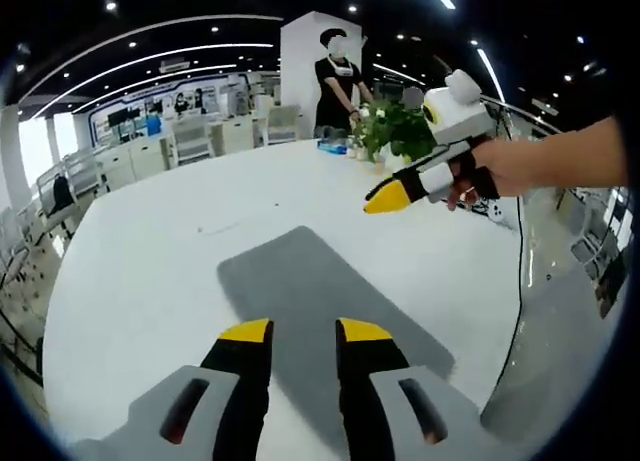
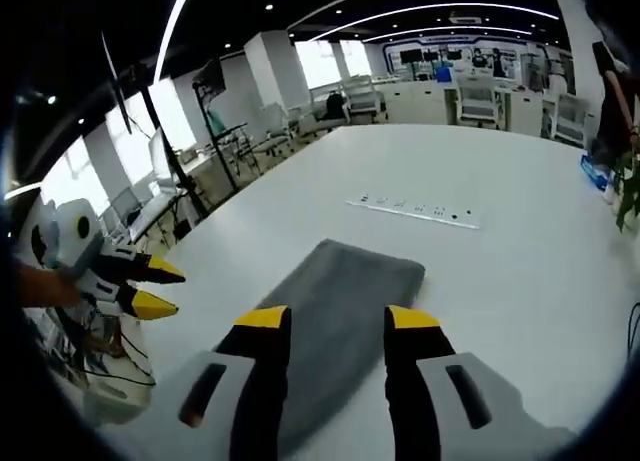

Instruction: Fold the towel on the table until its edges align and the towel forms a compact rectangular stack.

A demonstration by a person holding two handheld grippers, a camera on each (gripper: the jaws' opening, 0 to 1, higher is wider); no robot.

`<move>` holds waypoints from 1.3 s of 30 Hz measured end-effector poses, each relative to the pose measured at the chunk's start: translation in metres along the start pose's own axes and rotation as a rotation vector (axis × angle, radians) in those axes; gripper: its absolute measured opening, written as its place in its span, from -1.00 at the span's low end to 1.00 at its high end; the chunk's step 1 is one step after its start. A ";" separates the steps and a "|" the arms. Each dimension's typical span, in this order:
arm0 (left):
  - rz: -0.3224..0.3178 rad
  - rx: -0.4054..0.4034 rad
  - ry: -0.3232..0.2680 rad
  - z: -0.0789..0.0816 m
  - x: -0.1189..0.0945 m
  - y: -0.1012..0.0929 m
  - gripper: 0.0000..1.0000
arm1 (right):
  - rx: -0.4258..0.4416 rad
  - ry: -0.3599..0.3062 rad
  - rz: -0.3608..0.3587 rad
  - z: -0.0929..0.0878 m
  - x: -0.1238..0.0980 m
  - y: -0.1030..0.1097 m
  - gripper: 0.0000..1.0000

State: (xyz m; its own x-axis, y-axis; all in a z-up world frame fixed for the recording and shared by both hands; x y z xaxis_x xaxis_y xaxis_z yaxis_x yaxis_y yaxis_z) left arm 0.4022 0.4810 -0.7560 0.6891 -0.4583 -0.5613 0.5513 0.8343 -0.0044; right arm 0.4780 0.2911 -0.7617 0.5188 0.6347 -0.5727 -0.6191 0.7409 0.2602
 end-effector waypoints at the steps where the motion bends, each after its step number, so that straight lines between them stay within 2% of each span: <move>1: 0.002 -0.002 0.002 0.000 0.001 0.002 -0.49 | 0.005 0.004 0.000 -0.003 0.001 0.000 -0.29; 8: 0.007 -0.010 0.028 -0.008 0.010 0.017 -0.49 | 0.023 0.040 -0.002 -0.022 0.000 0.005 -0.36; 14: -0.005 -0.027 0.061 -0.017 0.017 0.021 -0.51 | 0.017 0.076 -0.024 -0.036 0.006 -0.003 -0.43; 21: -0.020 -0.022 0.088 -0.027 0.031 0.024 -0.52 | 0.024 0.103 -0.035 -0.049 0.008 0.001 -0.49; 33: -0.039 -0.078 0.171 -0.061 0.057 0.029 -0.54 | 0.073 0.165 -0.045 -0.085 0.029 0.003 -0.52; 36: -0.044 -0.099 0.181 -0.066 0.061 0.030 -0.55 | 0.066 0.186 -0.049 -0.091 0.037 0.003 -0.52; 39: -0.042 -0.106 0.216 -0.075 0.068 0.033 -0.56 | 0.074 0.201 -0.060 -0.094 0.042 0.001 -0.51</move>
State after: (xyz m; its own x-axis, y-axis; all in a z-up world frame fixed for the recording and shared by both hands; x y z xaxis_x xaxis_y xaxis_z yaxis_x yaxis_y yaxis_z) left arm 0.4323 0.5005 -0.8561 0.5436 -0.4270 -0.7226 0.5174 0.8484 -0.1121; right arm 0.4432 0.2977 -0.8586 0.4211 0.5377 -0.7304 -0.5420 0.7949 0.2727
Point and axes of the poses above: the point that each gripper's makers call its tool centre point, and the gripper's own axes: x roughly forward along the fingers, y roughly to its left, z roughly out of its top, the point moved 4 cm from there along -x, roughly backward along the fingers
